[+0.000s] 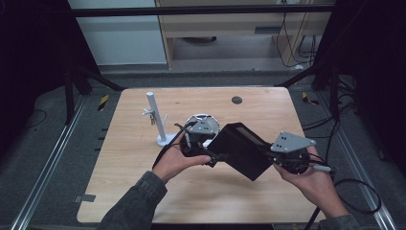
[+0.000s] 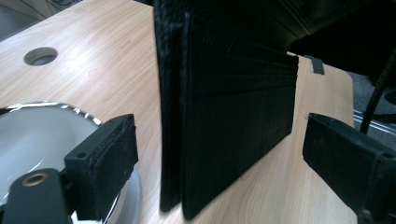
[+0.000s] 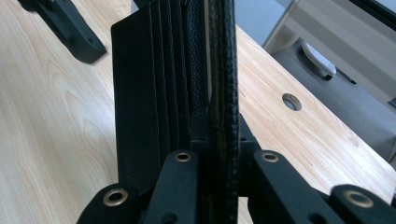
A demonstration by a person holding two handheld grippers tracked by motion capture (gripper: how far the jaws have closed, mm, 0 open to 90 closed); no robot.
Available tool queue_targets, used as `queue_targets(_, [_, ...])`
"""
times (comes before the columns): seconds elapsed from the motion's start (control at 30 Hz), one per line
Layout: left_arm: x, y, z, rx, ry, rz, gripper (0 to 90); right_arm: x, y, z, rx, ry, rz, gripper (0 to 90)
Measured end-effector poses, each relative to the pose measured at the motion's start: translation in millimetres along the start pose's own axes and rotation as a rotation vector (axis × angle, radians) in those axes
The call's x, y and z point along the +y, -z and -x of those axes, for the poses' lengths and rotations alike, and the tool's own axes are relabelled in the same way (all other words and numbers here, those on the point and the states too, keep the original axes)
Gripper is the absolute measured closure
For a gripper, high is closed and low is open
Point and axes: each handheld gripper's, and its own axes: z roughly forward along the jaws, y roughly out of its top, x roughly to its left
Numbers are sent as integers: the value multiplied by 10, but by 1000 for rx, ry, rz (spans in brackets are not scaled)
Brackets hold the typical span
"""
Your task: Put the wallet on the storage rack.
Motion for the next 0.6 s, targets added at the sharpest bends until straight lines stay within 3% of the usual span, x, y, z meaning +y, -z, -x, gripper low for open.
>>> queue_targets(0.23, [49,-89,-71,-44,23,-9,223,2,16,-2,18,-23,28,845])
queue_targets(0.33, [55,-124,-82,-52,7,-39,331,-19,7,1,21,-28,35,845])
queue_targets(0.43, [53,-113,-61,-61,-38,-65,515,-47,-12,-19,21,-27,20,844])
queue_targets(0.6, [71,-43,-8,-93,-9,-98,747,-144,-61,-45,20,-25,2,828])
